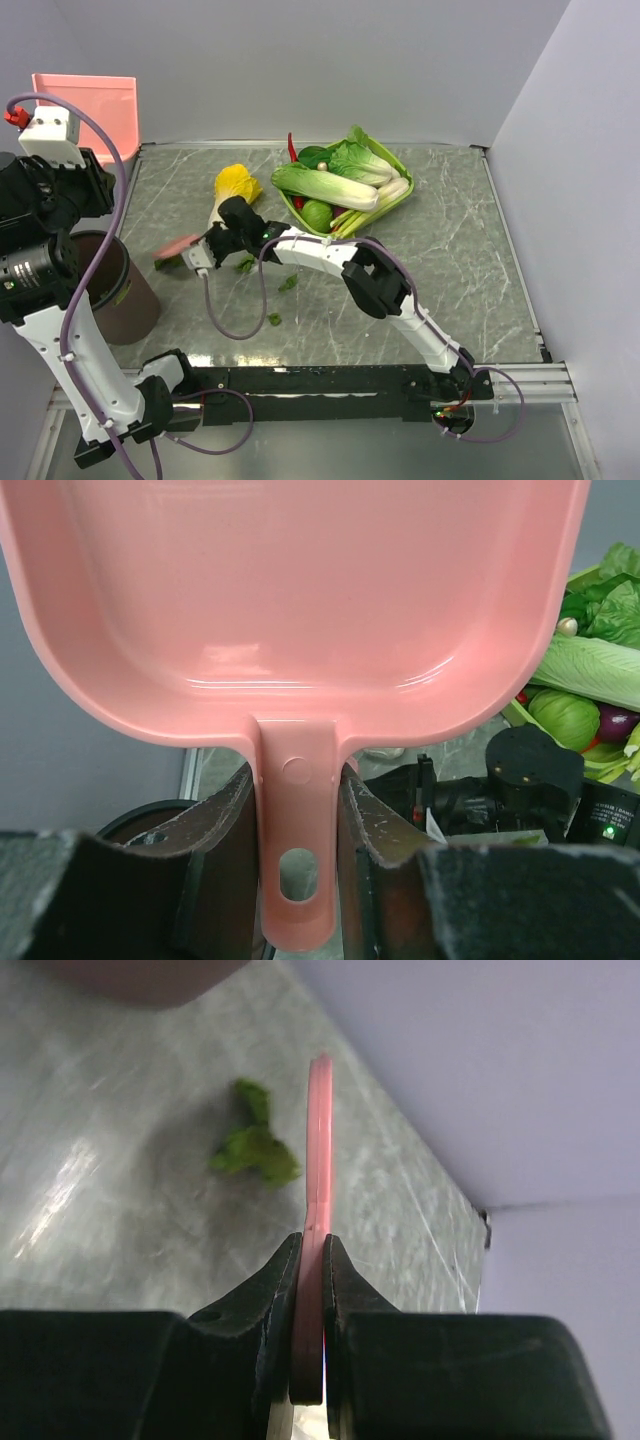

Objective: Sweep away the paper scraps from the table

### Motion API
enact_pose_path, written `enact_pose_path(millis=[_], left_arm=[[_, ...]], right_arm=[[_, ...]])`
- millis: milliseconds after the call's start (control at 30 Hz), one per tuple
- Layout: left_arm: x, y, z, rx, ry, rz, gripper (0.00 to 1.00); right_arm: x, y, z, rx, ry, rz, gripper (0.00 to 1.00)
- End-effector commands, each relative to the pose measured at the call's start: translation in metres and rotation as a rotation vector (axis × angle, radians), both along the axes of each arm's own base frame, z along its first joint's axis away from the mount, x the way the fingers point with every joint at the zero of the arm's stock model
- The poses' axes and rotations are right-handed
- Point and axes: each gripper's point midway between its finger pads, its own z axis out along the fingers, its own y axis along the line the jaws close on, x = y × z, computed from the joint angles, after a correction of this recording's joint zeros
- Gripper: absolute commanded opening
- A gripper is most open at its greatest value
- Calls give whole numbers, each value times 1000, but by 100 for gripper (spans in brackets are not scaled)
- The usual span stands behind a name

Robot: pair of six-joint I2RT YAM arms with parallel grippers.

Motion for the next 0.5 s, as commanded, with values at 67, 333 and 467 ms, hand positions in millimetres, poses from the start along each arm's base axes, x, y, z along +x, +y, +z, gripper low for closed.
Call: enact_pose_path(millis=[67,333,467], left_arm=[[3,-2,13,6,-44,-11,1],[15,-7,5,-25,-36,-66,1],[24,-14,-13,-31,15,-144,1]], right_arm=[[-32,-14,11,-109,-202,307,0],[-57,-100,-4,-437,-145,394,0],[-74,-171,8,-621,-138,367,0]])
